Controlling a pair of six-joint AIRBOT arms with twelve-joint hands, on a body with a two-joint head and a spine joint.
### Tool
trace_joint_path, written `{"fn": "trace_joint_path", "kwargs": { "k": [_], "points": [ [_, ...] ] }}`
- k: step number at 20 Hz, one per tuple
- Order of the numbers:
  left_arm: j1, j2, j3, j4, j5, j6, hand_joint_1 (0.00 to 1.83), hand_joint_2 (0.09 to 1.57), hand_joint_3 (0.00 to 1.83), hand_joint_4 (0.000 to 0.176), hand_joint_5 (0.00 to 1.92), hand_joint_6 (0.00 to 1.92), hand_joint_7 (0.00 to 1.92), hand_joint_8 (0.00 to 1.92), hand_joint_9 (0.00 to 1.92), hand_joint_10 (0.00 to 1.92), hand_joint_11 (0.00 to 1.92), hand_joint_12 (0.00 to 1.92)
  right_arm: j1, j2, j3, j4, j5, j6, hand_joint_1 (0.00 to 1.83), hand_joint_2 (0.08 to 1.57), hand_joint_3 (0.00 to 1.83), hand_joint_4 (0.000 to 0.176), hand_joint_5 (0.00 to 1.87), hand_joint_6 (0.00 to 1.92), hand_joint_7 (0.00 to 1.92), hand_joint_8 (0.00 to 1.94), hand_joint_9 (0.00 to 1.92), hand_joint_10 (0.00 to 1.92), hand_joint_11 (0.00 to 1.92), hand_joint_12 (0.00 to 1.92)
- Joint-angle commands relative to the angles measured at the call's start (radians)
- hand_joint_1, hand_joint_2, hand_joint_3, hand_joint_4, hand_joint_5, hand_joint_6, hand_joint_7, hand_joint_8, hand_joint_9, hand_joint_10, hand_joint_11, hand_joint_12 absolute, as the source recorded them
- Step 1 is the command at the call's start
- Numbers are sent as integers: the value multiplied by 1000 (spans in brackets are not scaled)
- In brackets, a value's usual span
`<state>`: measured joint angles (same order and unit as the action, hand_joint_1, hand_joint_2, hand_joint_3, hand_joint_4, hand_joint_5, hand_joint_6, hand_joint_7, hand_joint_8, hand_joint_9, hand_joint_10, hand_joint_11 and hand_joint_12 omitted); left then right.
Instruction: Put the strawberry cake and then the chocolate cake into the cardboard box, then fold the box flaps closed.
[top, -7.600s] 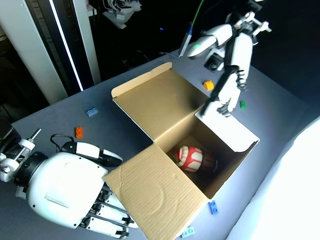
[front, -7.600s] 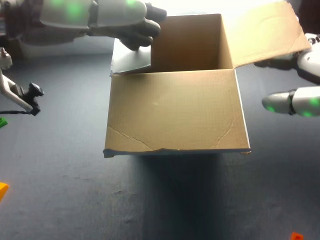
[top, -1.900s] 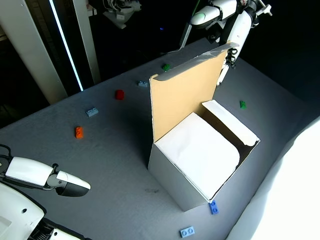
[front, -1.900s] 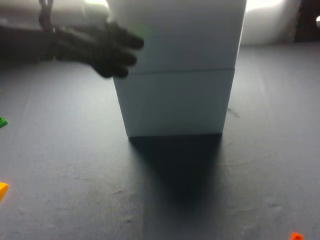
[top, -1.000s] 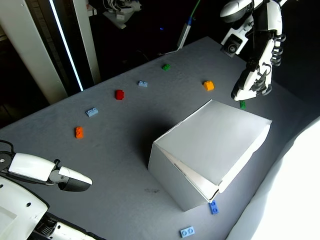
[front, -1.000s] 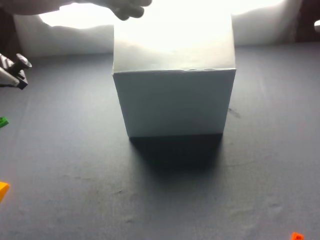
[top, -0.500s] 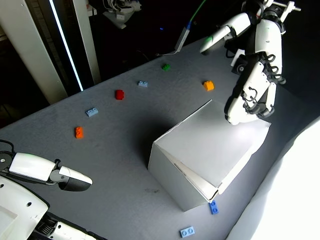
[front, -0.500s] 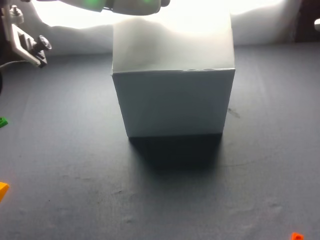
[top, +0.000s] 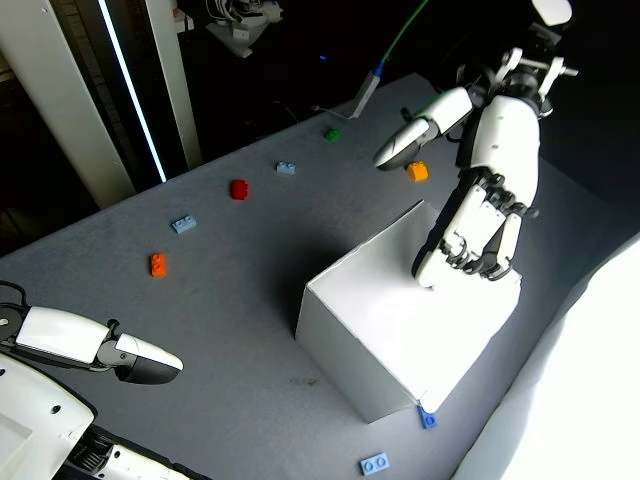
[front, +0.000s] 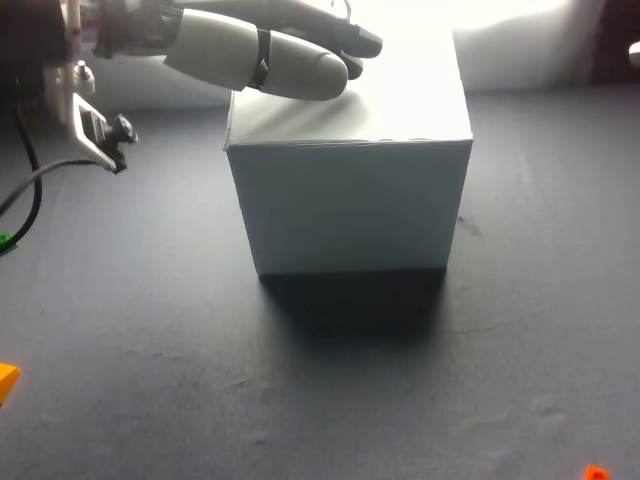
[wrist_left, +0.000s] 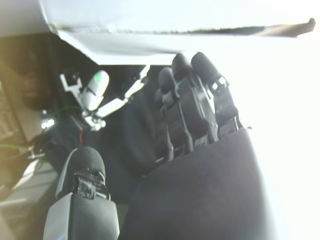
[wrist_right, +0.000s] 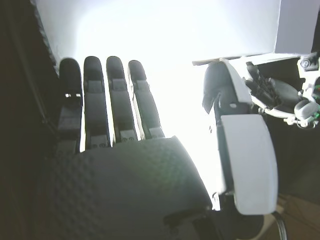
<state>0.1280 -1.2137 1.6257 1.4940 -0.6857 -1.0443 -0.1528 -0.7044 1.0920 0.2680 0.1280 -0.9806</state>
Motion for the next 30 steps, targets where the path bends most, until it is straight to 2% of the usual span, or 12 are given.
{"fn": "trace_joint_path", "kwargs": {
  "k": [1, 3, 7, 13, 16, 19, 23, 24, 26, 30],
  "points": [
    [17, -5, -11, -4, -41, -21, 201, 1156, 0, 0, 329, 1, 496, 1, 529, 4, 80, 1160, 7, 15, 2, 2, 110, 1, 248, 1214, 1, 0, 304, 12, 318, 3, 289, 57, 0, 1043],
    [34, -5, -24, -2, -44, -24, 207, 1153, 0, 0, 345, 7, 507, 4, 527, 2, 75, 1154, 7, 15, 2, 2, 110, 1, 230, 1218, 1, 0, 292, 6, 309, 0, 268, 49, 0, 970],
    [25, -5, -24, 12, -49, -35, 191, 1157, 0, 9, 320, 0, 465, 0, 523, 4, 70, 1168, 6, 15, 2, 2, 110, 1, 259, 1216, 1, 0, 290, 4, 322, 4, 309, 67, 0, 1006],
    [-72, 13, 2, 123, -107, -118, 265, 1142, 0, 11, 351, 6, 468, 1, 540, 5, 115, 1109, 6, 15, 1, 2, 110, 1, 261, 1229, 3, 0, 288, 6, 340, 2, 287, 53, 0, 868],
    [-132, 39, 3, 188, -120, -164, 259, 1148, 0, 3, 373, 4, 477, 2, 543, 2, 160, 1046, 6, 15, 0, 2, 110, 1, 238, 1225, 0, 0, 288, 4, 343, 1, 331, 66, 0, 1026],
    [-188, 68, -11, 232, -107, -205, 262, 1140, 0, 10, 385, 4, 497, 4, 548, 1, 185, 1007, 6, 15, 0, 2, 110, 1, 242, 1229, 1, 0, 295, 6, 357, 6, 331, 66, 0, 1038],
    [-265, 120, -70, 350, -92, -279, 182, 1148, 1, 15, 396, 3, 492, 1, 546, 1, 197, 979, 6, 15, -1, 2, 110, 1, 216, 1232, 2, 0, 273, 9, 341, 0, 324, 58, 0, 903],
    [-290, 139, -93, 402, -86, -311, 177, 1147, 0, 14, 397, 3, 488, 0, 539, 0, 194, 972, 5, 15, -2, 2, 110, 1, 203, 1234, 3, 0, 282, 12, 348, 3, 333, 61, 0, 903],
    [-320, 163, -119, 453, -81, -347, 192, 1147, 1, 9, 400, 0, 478, 0, 524, 0, 166, 1006, 5, 15, -3, 2, 110, 1, 174, 1239, 4, 0, 268, 4, 328, 0, 329, 54, 0, 936],
    [-386, 228, -183, 599, -70, -466, 187, 1149, 1, 20, 399, 4, 493, 6, 538, 5, 177, 1015, 5, 16, -4, 2, 110, 1, 172, 1233, 0, 0, 288, 11, 350, 8, 354, 59, 0, 969]
  ]
}}
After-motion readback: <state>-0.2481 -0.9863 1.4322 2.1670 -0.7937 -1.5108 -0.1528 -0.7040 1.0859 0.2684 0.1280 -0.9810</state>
